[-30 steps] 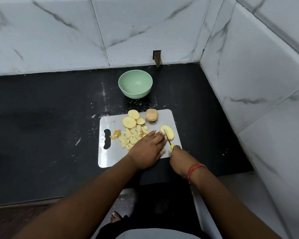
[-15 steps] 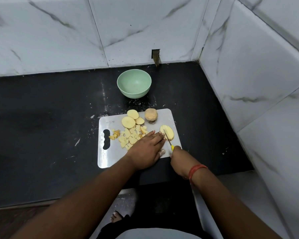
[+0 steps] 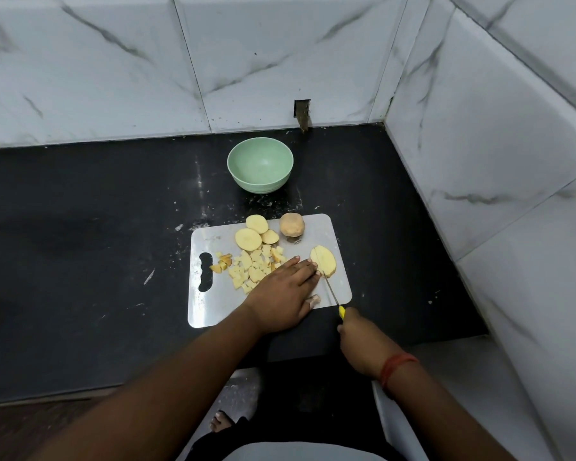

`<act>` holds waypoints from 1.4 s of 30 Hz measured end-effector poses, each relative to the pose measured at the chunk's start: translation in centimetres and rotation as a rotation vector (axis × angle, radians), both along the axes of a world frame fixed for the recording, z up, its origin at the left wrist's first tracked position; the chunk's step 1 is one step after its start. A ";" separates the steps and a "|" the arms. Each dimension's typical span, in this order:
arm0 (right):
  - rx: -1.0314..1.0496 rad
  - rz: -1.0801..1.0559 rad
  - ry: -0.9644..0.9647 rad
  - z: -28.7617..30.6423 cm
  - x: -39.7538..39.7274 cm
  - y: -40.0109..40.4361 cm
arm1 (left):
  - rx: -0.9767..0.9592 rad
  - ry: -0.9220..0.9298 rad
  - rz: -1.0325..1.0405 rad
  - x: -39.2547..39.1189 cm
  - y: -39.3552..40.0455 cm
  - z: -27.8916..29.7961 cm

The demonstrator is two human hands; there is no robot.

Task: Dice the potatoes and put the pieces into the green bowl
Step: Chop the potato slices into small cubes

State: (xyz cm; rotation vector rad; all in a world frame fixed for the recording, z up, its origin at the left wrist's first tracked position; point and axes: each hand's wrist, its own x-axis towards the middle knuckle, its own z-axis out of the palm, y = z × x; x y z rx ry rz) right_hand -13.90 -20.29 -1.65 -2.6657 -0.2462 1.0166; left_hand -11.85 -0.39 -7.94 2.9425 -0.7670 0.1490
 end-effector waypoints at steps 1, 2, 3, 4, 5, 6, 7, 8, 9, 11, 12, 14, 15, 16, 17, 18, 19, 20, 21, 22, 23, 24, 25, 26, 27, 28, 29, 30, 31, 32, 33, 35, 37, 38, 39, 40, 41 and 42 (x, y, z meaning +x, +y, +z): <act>0.006 -0.007 0.005 0.0 -0.3 -0.5 | -0.003 0.003 0.001 0.0 0.0 0.0; 0.017 -0.014 0.002 0.0 -0.5 -0.9 | -0.004 0.005 0.002 -0.1 0.0 0.0; 0.024 -0.025 -0.002 -0.1 -0.8 -1.2 | -0.006 0.003 0.001 -0.1 0.0 0.0; 0.031 -0.034 -0.007 0.0 -0.9 -1.4 | -0.008 -0.002 -0.002 -0.1 0.0 0.0; 0.035 -0.044 -0.010 0.0 -0.9 -1.6 | -0.007 -0.011 -0.006 0.0 0.1 0.0; 0.039 -0.058 -0.018 0.1 -0.8 -1.8 | -0.002 -0.023 -0.011 0.1 0.0 0.0; 0.040 -0.071 -0.023 0.2 -0.6 -1.9 | 0.006 -0.035 -0.015 0.2 0.1 0.1; 0.044 -0.080 -0.030 0.4 -0.3 -1.9 | 0.013 -0.042 -0.017 0.4 0.1 0.2; 0.044 -0.084 -0.036 0.5 0.1 -1.9 | 0.017 -0.043 -0.019 0.6 0.0 0.4; 0.036 -0.078 -0.039 0.6 1.1 -1.8 | 0.020 -0.033 -0.018 0.9 -0.1 0.7; 0.035 -0.076 -0.043 0.7 1.5 -1.7 | 0.020 -0.032 -0.017 1.1 -0.1 0.8; 0.034 -0.086 -0.051 0.6 2.3 -1.6 | 0.018 -0.036 -0.016 1.3 -0.2 0.8; 0.033 -0.092 -0.054 0.6 2.6 -1.6 | 0.014 -0.034 -0.012 1.3 -0.3 0.9; 0.033 -0.097 -0.054 0.6 2.9 -1.6 | 0.006 -0.029 -0.003 1.2 -0.4 0.9; 0.038 -0.104 -0.054 0.6 3.0 -1.6 | -0.007 -0.024 0.009 1.1 -0.5 0.9; 0.042 -0.112 -0.053 0.7 3.1 -1.6 | -0.026 -0.019 0.023 1.1 -0.7 0.8; 0.047 -0.119 -0.054 0.7 3.1 -1.6 | -0.044 -0.015 0.039 1.0 -0.8 0.8; 0.050 -0.121 -0.055 0.8 3.0 -1.6 | -0.060 -0.011 0.058 1.0 -1.0 0.8; 0.056 -0.122 -0.056 0.8 2.9 -1.6 | -0.079 -0.014 0.081 0.9 -1.1 0.8; 0.066 -0.125 -0.057 0.9 2.7 -1.5 | -0.096 -0.026 0.103 0.9 -1.2 0.7; 0.077 -0.130 -0.057 1.0 2.5 -1.4 | -0.105 -0.042 0.119 0.7 -1.2 0.6; 0.083 -0.132 -0.055 1.0 2.4 -1.3 | -0.100 -0.055 0.128 0.6 -1.1 0.4; 0.085 -0.132 -0.054 0.9 2.3 -1.2 | -0.088 -0.062 0.131 0.5 -1.1 0.2; 0.081 -0.131 -0.051 0.8 2.4 -1.0 | -0.077 -0.064 0.128 0.4 -1.0 0.0; 0.074 -0.130 -0.049 0.6 2.4 -0.8 | -0.074 -0.062 0.121 0.3 -1.0 -0.1; 0.062 -0.123 -0.047 0.5 2.5 -0.6 | -0.076 -0.062 0.114 0.3 -1.0 -0.2; 0.047 -0.113 -0.044 0.3 2.6 -0.4 | -0.078 -0.063 0.109 0.3 -1.0 -0.3; 0.031 -0.103 -0.042 0.1 2.7 -0.2 | -0.079 -0.067 0.105 0.3 -1.0 -0.3; 0.017 -0.095 -0.044 0.0 2.8 0.1 | -0.079 -0.071 0.102 0.3 -1.0 -0.4; 0.003 -0.084 -0.052 -0.2 3.0 0.2 | -0.080 -0.076 0.099 0.2 -1.0 -0.5; -0.014 -0.069 -0.064 -0.4 3.1 0.4 | -0.079 -0.082 0.098 0.2 -1.0 -0.5; -0.039 -0.048 -0.080 -0.6 3.3 0.6 | -0.073 -0.085 0.107 0.1 -1.0 -0.6; -0.051 -0.036 -0.063 -0.8 2.9 0.5 | -0.056 -0.078 0.117 0.1 -1.2 -0.6; -0.056 -0.029 -0.050 -0.8 2.4 0.2 | -0.048 -0.076 0.118 0.1 -1.2 -0.6; -0.055 -0.029 -0.035 -0.8 2.0 -0.1 | -0.043 -0.075 0.118 0.1 -1.2 -0.6; -0.036 -0.041 -0.023 -0.7 1.5 -0.5 | -0.043 -0.075 0.117 0.1 -1.2 -0.6; -0.001 -0.065 -0.016 -0.4 1.2 -0.8 | -0.046 -0.078 0.117 0.0 -1.1 -0.6; 0.035 -0.089 -0.022 -0.1 1.1 -1.0 | -0.053 -0.082 0.116 0.0 -1.0 -0.6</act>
